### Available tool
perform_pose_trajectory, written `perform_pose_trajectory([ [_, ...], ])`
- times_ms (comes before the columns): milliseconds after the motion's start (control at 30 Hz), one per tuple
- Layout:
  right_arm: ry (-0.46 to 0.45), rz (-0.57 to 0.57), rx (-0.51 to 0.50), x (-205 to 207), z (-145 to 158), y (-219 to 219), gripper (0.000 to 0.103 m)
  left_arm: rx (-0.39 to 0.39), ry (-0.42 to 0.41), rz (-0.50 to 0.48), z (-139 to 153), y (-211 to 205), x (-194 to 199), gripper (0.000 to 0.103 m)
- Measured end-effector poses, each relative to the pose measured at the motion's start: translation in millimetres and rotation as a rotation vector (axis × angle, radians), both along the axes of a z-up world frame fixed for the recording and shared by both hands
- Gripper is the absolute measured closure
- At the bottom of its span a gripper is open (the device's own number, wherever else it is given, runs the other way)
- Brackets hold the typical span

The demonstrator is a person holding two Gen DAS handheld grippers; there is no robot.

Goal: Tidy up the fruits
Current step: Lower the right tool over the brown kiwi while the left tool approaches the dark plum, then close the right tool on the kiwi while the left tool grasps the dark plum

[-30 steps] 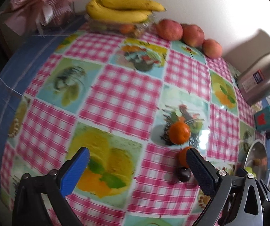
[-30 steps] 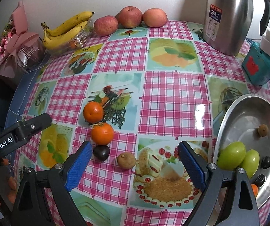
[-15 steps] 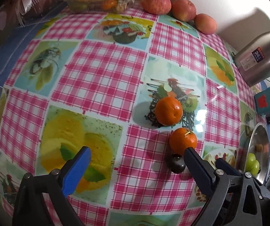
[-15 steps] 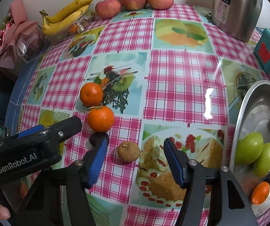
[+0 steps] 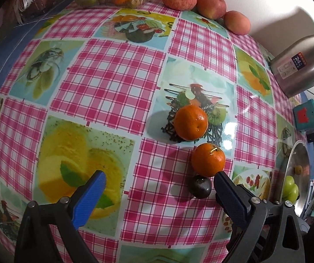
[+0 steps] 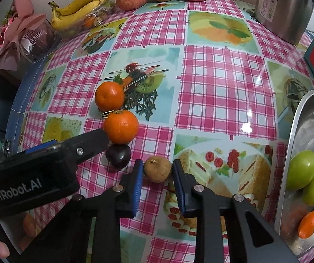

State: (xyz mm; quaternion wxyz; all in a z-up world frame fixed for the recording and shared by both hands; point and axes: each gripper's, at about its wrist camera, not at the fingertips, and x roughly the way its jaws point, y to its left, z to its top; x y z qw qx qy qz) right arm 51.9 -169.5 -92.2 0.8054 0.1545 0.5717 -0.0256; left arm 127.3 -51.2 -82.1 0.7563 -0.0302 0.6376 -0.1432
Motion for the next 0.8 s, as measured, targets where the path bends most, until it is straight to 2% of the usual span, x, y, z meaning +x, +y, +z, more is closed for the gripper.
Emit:
perform_pose_trajectory([
  [67,-0.002,-0.002,0.009,-1.1,0.4,-0.7,0.075,-0.004,0.003,-0.005,-0.8,-1.3,0.3,0.004],
  [633,0.035,-0.095,0.002,-19.9,-0.2,-35.4,0.075,0.027,0.002,-0.106,-9.1,-34.5,-9.1,0.032],
  [800,0.037,-0.092,0.005,-22.7,1.0,-34.3,0.075,0.033,-0.001,-0.124,-10.6,-44.9,-12.6,0.036],
])
